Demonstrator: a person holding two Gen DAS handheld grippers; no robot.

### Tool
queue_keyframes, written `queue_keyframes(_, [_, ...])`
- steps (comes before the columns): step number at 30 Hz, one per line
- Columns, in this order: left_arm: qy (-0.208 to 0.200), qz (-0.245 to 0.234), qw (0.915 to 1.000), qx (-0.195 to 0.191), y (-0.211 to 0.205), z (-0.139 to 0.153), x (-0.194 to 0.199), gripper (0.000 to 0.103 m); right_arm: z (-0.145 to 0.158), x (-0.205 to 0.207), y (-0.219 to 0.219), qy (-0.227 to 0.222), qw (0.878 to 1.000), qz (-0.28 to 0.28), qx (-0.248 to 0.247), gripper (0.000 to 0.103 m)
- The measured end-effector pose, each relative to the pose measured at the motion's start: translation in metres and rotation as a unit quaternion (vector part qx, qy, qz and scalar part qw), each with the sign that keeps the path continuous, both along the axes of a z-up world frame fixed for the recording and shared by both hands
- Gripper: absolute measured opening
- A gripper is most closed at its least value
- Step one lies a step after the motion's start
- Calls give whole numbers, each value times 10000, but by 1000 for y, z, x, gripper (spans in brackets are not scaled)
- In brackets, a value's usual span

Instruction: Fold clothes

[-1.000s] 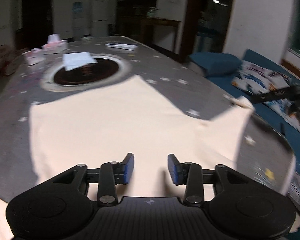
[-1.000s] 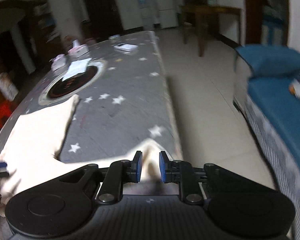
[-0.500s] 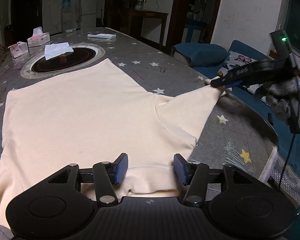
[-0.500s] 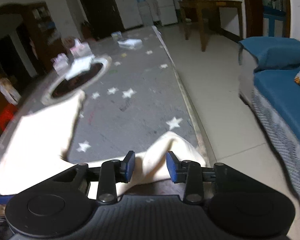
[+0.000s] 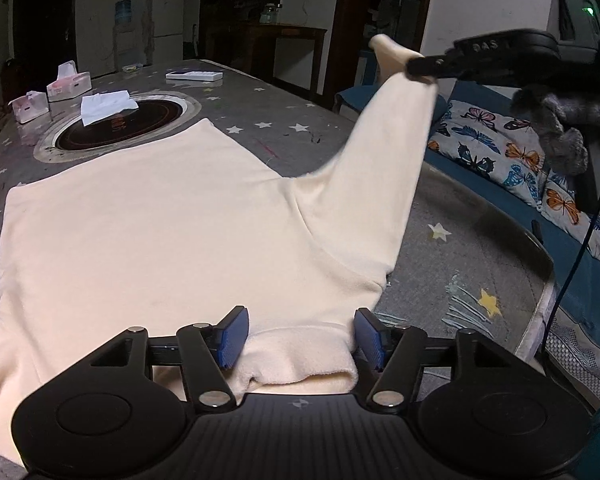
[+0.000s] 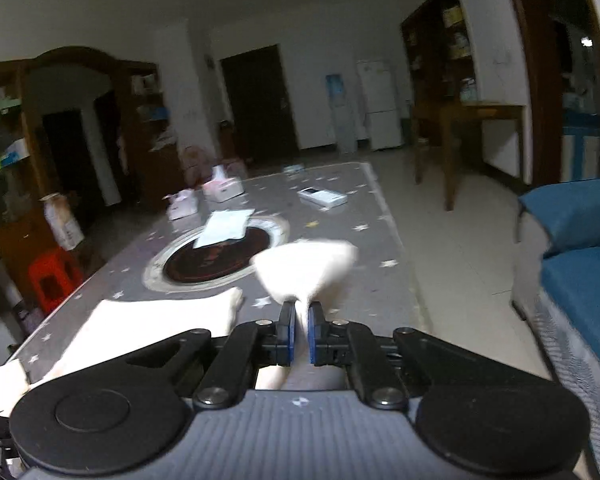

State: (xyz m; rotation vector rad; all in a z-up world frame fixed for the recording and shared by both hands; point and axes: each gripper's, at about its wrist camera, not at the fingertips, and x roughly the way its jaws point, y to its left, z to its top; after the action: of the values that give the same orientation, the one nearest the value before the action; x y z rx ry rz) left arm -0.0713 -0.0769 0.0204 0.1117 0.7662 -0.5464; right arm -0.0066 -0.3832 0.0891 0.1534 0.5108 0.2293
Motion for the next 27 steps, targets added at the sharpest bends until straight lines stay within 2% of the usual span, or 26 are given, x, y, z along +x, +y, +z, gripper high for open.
queue_keyframes(2, [-26,-48,10000,21,-1,-1,-1,65,-17,-1,-18,250,9987,-433,-117,23])
queue_keyframes(4, [-44,-93,9999,45,-1,-1,-2,66,-42,1,-39,621,9929,-969,-309,24])
queue_keyframes(7, [-43,-139,9999,53,1,-1,-4,66,-64,-2,-57,997,9814,-1478,-715,25])
queue_keyframes(12, [-18,-97,9999,32,2,-1,-4,66,-54,-5,-44,762,9886,-1121,-661,25])
queue_keyframes(15, [-15,8,10000,-15,3,2,-5,66,-51,11,-25,683,9937,-692,-554,26])
queue_keyframes(19, [-77,231,9997,-88,16,10,-13,66,-64,41,4,847,9942,-222,-618,27])
queue_keyframes(24, [-290,968,9948,-96,59,25,-21,66,-77,54,15,987,9923,-174,-730,27])
queue_keyframes(27, [-450,1692,9845,-53,95,35,-22,65,-78,51,14,994,9923,-194,-716,33])
